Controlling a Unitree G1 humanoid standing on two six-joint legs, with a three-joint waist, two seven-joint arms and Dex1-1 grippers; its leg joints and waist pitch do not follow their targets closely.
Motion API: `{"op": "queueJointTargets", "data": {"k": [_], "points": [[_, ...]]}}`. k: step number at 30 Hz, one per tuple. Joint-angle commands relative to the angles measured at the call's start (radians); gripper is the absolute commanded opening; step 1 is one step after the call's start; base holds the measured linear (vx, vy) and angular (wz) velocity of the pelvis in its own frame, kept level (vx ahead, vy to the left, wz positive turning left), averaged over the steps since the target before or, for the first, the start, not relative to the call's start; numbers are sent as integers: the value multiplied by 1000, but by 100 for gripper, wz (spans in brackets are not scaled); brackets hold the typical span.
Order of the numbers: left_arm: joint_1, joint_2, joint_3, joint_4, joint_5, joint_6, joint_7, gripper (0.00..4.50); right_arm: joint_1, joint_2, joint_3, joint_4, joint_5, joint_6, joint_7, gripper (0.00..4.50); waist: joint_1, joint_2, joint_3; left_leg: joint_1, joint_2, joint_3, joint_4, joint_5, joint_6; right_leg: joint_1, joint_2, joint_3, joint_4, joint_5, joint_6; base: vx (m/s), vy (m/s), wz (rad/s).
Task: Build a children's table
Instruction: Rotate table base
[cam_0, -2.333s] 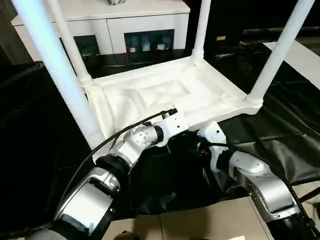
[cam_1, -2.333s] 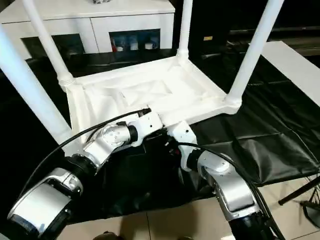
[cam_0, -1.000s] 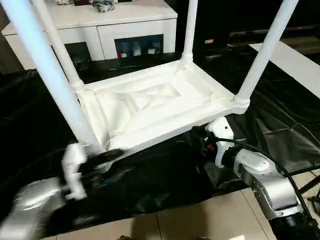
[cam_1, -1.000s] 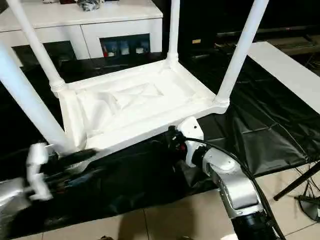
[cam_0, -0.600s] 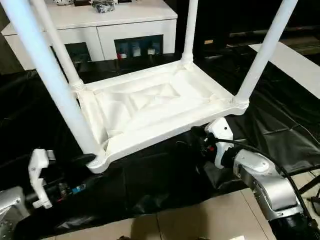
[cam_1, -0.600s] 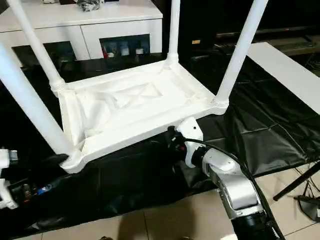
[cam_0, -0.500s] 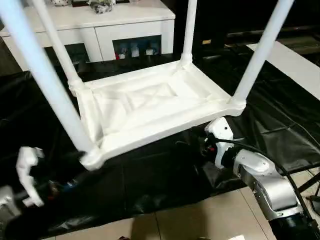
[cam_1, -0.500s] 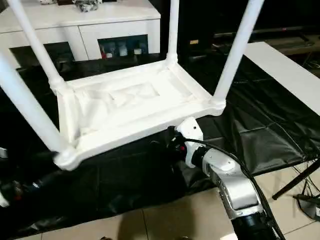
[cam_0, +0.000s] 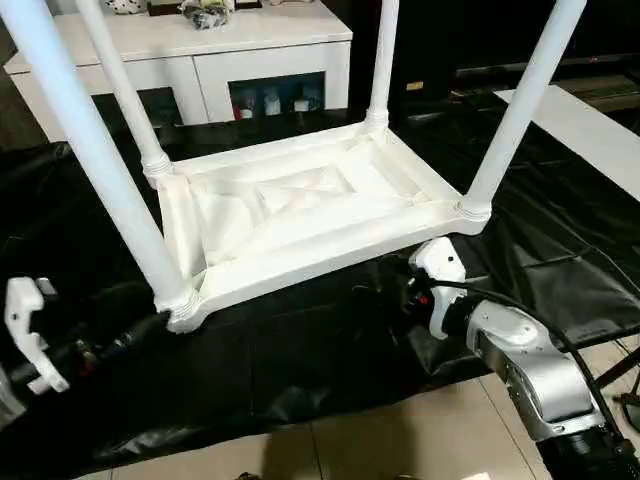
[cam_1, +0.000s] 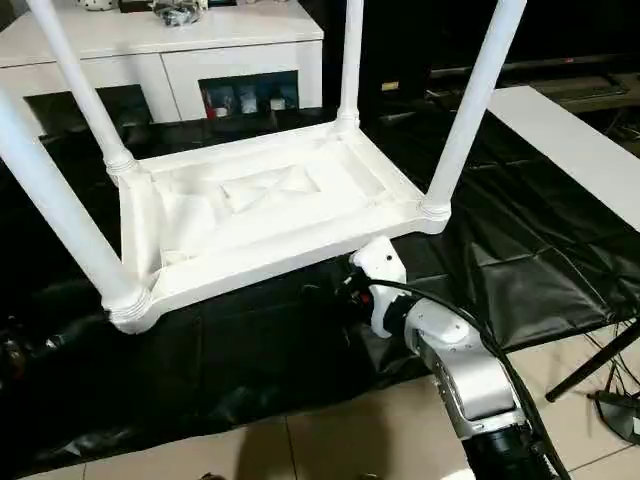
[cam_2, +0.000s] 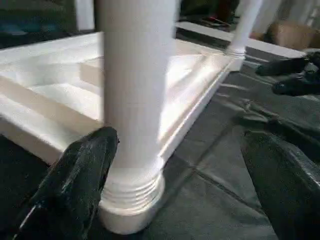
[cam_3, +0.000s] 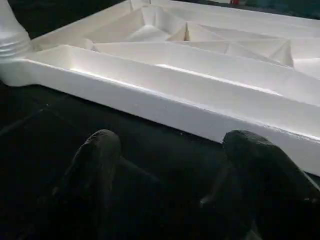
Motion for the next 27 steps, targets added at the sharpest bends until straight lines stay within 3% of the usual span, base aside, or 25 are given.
{"op": "queueJointTargets", "data": {"k": [1,2,3,9,12,15,16,22,24,26,27], "points": [[7,12,13,10,13,2,-4,448,9,-8,6,-2,-6,-11,-1,369,-3,14,-47,25,32,-21,-94,-451,-45,15,-48,39,-92,-411,-148,0,0,0],[21,16,12,14,13,4,-13,448,8,-9,6,-2,-7,-11,0,369,-3,13,-47,25,33,-20,-94,-449,-45,15,-47,39,-91,-397,-153,0,0,0],[22,15,14,14,15,-2,-12,448,8,-9,5,0,-7,-12,0,369,-5,5,-46,22,34,-19,-95,-448,-42,16,-47,40,-90,-384,-160,0,0,0],[-53,-49,8,-47,-20,6,40,448,-2,-2,6,26,-17,-24,-4,369,3,6,-48,30,36,-15,-91,-429,-41,13,-48,42,-88,-358,-179,0,0,0],[-127,-89,-24,-44,-7,-10,79,448,-21,15,-4,76,-46,-17,-58,369,4,1,-51,20,32,-16,-91,-392,-43,23,-48,40,-81,-317,-181,0,0,0],[-166,-108,-41,-27,6,-17,97,448,-34,29,-20,112,-57,-7,-101,369,0,-1,-52,19,30,-16,-90,-383,-46,25,-50,40,-82,-327,-178,0,0,0],[-183,-116,-49,-19,13,-20,104,448,-42,36,-27,130,-65,-3,-126,369,-1,-7,-55,18,29,-15,-88,-370,-45,26,-49,39,-82,-320,-174,0,0,0],[-232,-172,-86,-73,-12,32,111,448,-99,69,-82,251,-90,0,-259,369,-3,-6,-60,17,29,-10,-83,-318,-42,29,-48,39,-75,-257,-193,0,0,0],[-232,-186,-117,-132,-44,83,101,448,-138,82,-115,325,-100,-2,-330,369,-3,-3,-62,18,29,-10,-81,-299,-41,29,-48,39,-72,-233,-205,0,0,0],[-227,-189,-136,-171,-74,125,93,448,-160,87,-131,365,-106,-5,-364,369,3,-5,-63,25,29,-3,-76,-285,-34,23,-43,39,-72,-196,-222,0,0,0],[-217,-184,-155,-211,-106,172,81,448,-182,87,-138,406,-112,-17,-386,369,2,-8,-65,21,30,-3,-75,-274,-37,26,-45,39,-64,-181,-230,0,0,0]]}}
